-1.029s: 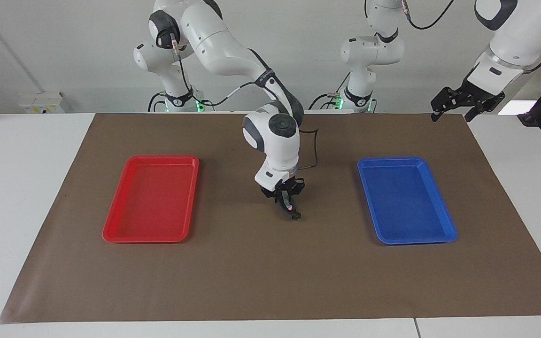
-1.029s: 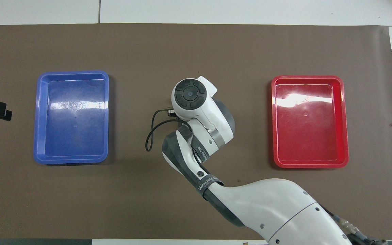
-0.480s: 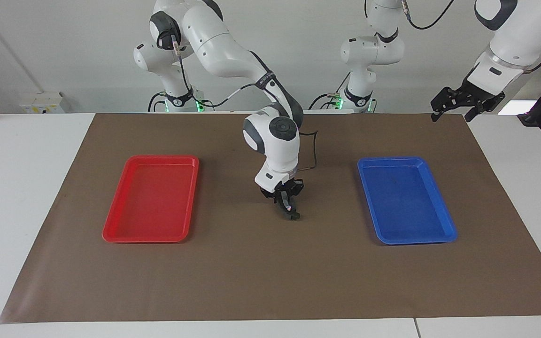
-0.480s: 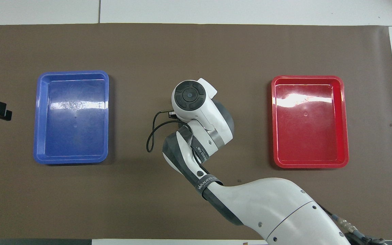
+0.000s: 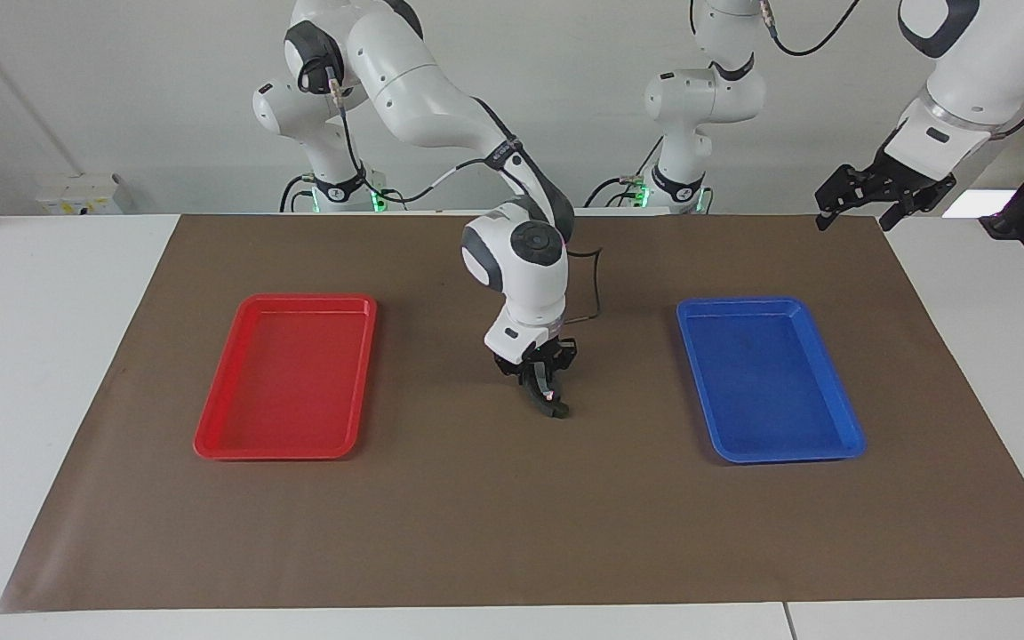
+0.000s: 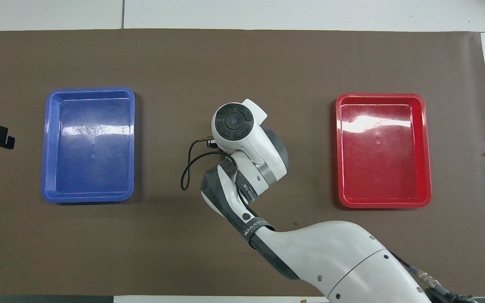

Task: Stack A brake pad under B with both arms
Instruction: 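Lower the curved pad onto the dark pad and open the right gripper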

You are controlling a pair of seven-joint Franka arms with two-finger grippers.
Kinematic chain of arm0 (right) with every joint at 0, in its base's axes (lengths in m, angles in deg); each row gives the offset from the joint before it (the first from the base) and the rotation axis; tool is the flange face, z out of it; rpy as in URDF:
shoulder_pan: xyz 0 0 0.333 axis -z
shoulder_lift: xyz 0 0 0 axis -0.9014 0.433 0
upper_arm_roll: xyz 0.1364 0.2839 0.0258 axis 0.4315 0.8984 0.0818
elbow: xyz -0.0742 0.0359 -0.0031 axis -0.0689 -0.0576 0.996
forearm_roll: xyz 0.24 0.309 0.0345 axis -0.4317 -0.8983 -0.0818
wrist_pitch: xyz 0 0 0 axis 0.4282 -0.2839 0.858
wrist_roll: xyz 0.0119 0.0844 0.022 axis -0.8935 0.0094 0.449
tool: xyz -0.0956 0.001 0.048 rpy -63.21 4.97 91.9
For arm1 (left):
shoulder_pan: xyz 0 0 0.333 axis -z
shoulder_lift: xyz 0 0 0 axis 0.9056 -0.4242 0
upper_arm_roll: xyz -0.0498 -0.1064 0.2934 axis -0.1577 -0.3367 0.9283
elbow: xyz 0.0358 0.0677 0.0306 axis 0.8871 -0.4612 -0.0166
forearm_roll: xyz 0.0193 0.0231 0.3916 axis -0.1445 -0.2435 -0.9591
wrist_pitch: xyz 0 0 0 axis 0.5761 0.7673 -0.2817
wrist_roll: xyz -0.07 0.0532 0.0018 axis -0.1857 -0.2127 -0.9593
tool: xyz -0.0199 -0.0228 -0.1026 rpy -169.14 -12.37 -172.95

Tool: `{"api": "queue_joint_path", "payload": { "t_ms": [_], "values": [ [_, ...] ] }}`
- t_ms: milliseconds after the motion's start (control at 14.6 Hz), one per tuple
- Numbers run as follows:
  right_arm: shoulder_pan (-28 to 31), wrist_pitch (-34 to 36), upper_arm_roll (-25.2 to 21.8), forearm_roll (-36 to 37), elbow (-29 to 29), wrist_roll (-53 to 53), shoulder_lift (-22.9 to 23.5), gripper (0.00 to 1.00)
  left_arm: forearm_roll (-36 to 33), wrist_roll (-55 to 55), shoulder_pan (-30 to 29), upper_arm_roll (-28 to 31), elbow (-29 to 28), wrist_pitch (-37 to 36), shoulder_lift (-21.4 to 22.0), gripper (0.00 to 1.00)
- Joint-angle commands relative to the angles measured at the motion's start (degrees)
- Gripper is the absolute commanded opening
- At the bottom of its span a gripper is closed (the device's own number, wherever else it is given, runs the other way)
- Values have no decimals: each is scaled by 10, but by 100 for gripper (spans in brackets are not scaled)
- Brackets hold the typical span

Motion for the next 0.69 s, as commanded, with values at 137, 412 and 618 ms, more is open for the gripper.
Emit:
{"api": "queue_joint_path", "payload": {
  "t_ms": [137,412,618],
  "values": [
    [7,12,-7,22,9,17,-35,100,-10,3,-1,-1,-16,9,12,100],
    [90,43,-12,58,27,10,-111,100,-11,3,-1,-1,-16,9,12,100],
    [173,61,-12,59,60,-19,-175,100,-11,3,-1,-1,-16,9,12,100]
  ]
}}
